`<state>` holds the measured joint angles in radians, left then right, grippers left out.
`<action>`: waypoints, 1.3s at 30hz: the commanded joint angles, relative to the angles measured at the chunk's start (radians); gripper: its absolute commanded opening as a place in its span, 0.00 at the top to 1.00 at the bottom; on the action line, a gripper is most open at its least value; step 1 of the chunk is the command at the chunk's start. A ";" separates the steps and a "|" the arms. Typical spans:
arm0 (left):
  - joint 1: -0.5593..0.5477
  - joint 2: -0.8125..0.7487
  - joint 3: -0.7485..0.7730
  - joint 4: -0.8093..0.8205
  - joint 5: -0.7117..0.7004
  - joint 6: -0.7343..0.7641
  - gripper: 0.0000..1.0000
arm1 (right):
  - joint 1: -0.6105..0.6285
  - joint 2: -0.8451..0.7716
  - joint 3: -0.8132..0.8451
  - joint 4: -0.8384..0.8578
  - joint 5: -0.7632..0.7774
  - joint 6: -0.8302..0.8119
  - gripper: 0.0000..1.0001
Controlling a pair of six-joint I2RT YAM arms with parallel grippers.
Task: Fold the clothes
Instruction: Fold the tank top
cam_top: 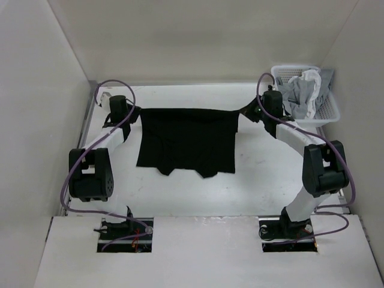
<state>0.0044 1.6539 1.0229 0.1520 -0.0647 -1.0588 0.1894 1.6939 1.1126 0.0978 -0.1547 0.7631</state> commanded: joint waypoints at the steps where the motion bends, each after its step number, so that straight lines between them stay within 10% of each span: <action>1: -0.008 -0.146 -0.102 0.087 -0.007 -0.006 1.00 | -0.003 -0.080 -0.048 0.066 -0.043 -0.004 0.99; 17: 0.113 -0.669 -0.701 0.126 0.146 -0.032 1.00 | 0.169 -0.514 -0.615 0.137 0.084 0.028 0.98; 24: 0.174 -0.642 -0.796 0.121 0.203 0.000 0.95 | 0.247 -0.482 -0.718 0.082 0.156 0.088 0.96; 32: 0.274 -0.719 -0.850 0.078 0.243 0.017 0.74 | 0.232 -0.350 -0.654 0.149 0.130 0.041 0.48; 39: 0.216 -0.845 -0.813 0.026 0.151 0.065 0.74 | 0.178 -0.176 -0.593 0.278 0.020 0.068 0.47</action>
<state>0.2527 0.8425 0.1730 0.1783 0.1253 -1.0332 0.3923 1.4624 0.4950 0.3038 -0.0822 0.8249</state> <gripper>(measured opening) 0.262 0.534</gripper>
